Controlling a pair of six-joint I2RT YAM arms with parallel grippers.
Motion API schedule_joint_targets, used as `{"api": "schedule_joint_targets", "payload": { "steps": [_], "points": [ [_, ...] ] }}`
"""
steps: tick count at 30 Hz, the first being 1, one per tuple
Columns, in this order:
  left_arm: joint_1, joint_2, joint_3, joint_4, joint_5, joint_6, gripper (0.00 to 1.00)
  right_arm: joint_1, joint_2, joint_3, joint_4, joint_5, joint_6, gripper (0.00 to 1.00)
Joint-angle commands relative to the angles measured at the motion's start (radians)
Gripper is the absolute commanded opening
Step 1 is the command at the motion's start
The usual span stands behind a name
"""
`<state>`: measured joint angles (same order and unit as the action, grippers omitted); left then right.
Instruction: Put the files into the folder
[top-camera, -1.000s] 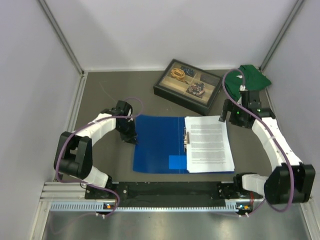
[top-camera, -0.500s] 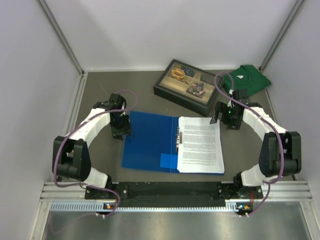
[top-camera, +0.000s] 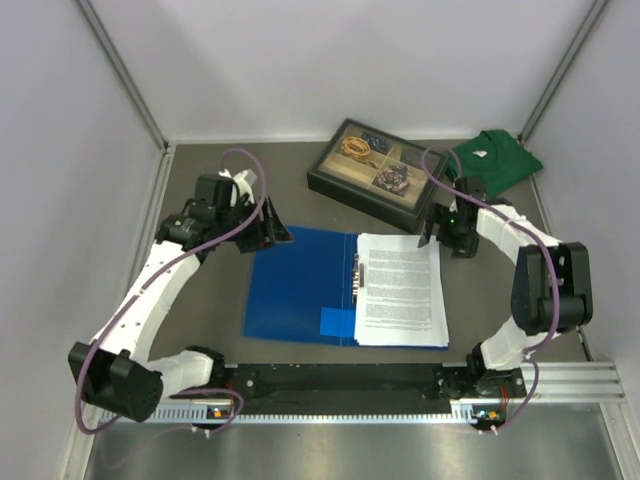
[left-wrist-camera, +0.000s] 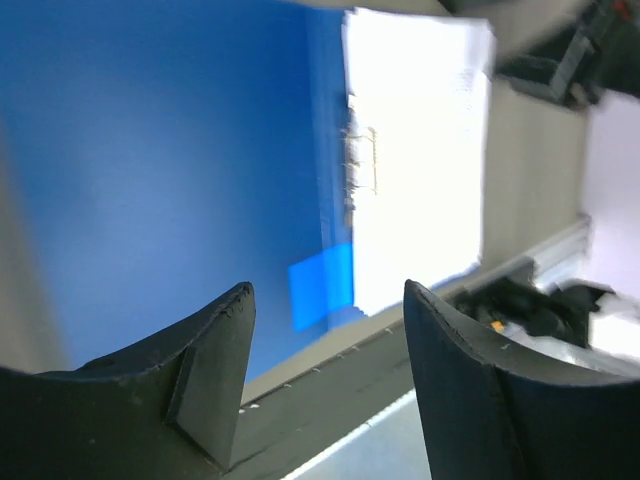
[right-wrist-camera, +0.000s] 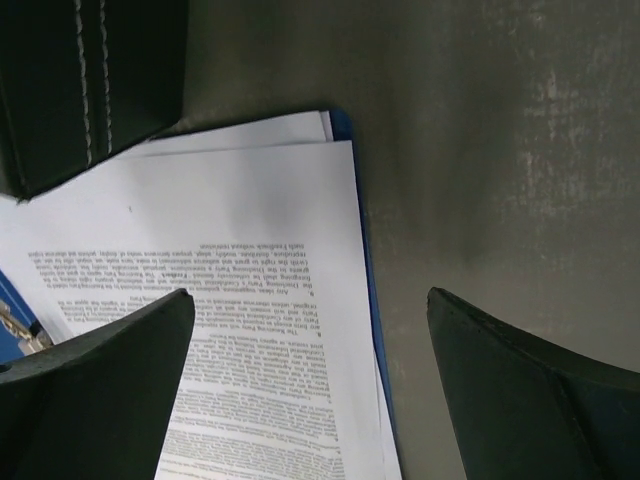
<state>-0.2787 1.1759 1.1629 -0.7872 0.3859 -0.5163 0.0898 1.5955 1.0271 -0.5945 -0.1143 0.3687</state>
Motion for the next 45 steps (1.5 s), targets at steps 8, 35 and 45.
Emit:
{"api": "schedule_joint_targets", "payload": {
  "steps": [8, 35, 45],
  "points": [
    [-0.276, 0.083, -0.224, 0.435, 0.114, -0.241, 0.68, 0.066, -0.231, -0.194, -0.079, 0.073, 0.223, 0.99],
    [-0.421, 0.171, -0.249, 0.562, 0.088, -0.298, 0.67, 0.401, -0.463, -0.450, -0.188, 0.169, 0.575, 0.99],
    [-0.421, 0.180, -0.256, 0.546, 0.065, -0.291, 0.67, 0.424, -0.470, -0.345, -0.318, 0.392, 0.517, 0.99]
  ]
}}
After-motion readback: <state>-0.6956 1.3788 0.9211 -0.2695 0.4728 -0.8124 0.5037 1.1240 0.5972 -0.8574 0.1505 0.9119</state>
